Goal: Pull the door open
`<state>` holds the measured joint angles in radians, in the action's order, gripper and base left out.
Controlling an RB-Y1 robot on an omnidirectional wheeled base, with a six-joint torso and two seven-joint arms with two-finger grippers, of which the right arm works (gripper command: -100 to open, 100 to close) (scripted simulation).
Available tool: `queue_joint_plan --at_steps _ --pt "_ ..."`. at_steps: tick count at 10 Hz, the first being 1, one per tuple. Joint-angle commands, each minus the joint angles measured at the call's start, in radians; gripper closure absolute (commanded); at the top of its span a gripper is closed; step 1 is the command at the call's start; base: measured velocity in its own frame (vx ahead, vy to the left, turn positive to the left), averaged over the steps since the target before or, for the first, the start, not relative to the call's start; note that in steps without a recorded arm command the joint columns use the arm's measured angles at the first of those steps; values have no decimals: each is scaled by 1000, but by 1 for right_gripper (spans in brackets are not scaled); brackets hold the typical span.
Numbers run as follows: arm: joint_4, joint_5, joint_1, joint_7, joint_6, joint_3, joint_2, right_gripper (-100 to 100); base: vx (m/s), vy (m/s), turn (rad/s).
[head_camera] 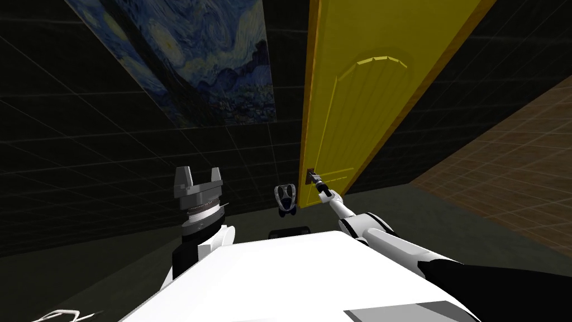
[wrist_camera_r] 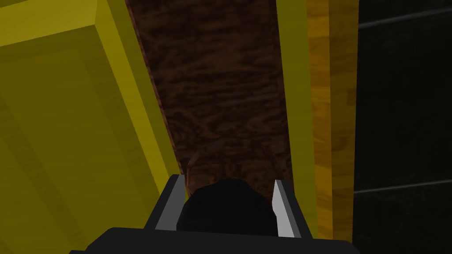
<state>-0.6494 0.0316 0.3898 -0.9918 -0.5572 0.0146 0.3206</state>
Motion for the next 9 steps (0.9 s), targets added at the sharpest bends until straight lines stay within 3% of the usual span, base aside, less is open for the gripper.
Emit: queue_joint_plan --at_steps 1,9 --pt "4 -11 5 50 -5 1 -5 100 -75 -33 53" --pt "0 -50 4 234 1 0 -8 100 -45 -29 43"
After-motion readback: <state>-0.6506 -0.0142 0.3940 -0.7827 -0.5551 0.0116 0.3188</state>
